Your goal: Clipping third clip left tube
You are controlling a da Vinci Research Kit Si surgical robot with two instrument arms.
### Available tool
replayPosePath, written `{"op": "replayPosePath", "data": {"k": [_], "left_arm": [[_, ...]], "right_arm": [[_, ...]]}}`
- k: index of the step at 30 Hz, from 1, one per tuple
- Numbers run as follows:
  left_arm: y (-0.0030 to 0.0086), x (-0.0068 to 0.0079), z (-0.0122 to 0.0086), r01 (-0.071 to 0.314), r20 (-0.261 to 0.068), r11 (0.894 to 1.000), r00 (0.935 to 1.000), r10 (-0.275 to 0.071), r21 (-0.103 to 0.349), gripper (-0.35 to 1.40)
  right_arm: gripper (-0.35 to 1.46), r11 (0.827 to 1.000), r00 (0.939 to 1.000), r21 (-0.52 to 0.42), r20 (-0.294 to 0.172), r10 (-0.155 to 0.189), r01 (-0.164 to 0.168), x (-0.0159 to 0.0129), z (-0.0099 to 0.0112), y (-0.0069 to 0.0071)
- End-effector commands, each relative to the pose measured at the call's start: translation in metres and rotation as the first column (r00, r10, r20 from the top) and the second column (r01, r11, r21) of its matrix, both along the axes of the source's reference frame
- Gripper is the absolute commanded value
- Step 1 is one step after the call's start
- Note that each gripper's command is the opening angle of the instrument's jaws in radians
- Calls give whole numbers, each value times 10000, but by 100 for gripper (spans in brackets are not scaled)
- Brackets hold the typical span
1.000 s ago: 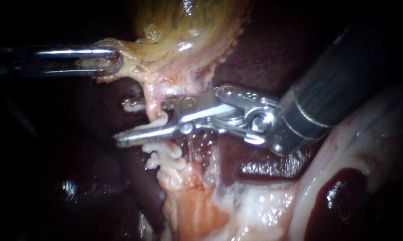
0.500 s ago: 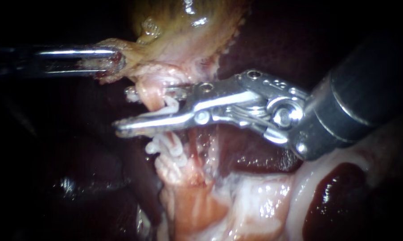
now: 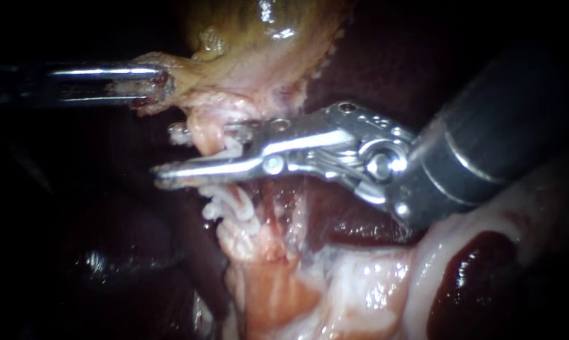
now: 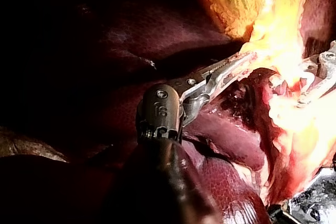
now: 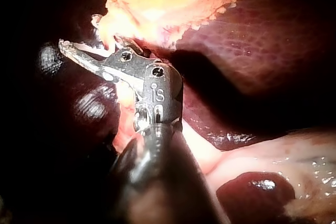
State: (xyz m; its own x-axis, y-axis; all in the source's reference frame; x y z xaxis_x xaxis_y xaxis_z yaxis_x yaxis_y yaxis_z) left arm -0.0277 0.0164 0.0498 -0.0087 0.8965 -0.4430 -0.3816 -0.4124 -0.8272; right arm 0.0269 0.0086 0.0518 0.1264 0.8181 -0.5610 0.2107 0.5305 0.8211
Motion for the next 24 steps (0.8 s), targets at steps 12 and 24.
{"op": "replayPosePath", "data": {"k": [12,24], "left_arm": [[0,-1,0,6,-4,10000,10000,-6,1,-35],[1,-1,1,6,-4,10000,10000,-6,1,-35]], "right_arm": [[21,9995,9995,-13,13,311,-311,-7,7,2],[-35,9994,9998,285,2,219,-219,-15,7,0]]}}
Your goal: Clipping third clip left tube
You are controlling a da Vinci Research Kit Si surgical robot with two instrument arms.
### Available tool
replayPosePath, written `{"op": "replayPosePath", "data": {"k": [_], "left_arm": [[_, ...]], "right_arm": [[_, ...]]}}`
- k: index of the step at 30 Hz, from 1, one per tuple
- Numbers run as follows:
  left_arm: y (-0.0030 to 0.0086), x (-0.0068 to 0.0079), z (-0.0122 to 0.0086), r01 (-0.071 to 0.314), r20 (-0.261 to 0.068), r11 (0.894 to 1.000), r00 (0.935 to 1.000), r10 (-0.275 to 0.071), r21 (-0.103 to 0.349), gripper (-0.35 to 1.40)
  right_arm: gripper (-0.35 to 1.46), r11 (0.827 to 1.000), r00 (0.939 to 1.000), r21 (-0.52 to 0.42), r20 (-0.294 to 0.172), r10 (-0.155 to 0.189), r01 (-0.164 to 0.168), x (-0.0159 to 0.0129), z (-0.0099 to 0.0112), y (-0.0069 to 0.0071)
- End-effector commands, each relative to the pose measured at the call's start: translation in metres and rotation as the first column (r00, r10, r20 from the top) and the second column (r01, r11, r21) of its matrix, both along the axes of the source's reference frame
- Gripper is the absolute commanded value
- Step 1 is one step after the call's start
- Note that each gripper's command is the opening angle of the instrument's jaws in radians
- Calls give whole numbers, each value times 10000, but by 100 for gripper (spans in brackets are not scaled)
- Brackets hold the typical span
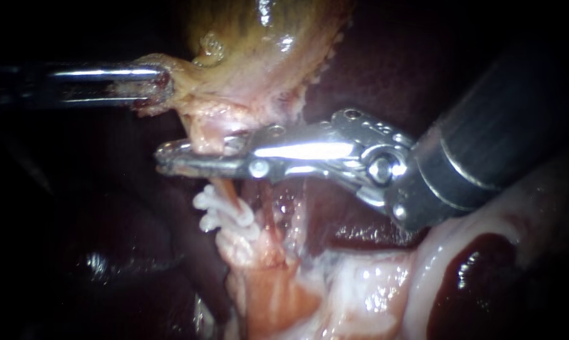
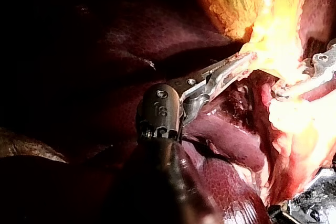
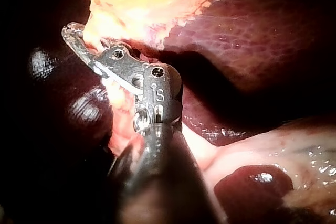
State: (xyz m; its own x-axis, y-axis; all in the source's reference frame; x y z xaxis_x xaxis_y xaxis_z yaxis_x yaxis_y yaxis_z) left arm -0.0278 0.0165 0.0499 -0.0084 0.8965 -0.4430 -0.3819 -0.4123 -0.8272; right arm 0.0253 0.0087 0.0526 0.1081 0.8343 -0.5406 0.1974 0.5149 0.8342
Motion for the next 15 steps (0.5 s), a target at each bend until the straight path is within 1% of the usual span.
{"op": "replayPosePath", "data": {"k": [1,7,15], "left_arm": [[0,0,0,3,-3,10000,10000,-3,1,-35],[0,0,0,2,-2,10000,10000,-2,2,-35],[0,0,0,2,-1,10000,10000,-2,2,-35]], "right_arm": [[-35,10000,10000,39,-16,-12,12,1,-1,0],[-35,9999,10000,79,66,-70,69,1,0,0],[-35,9999,10000,77,68,-68,67,0,2,1]]}}
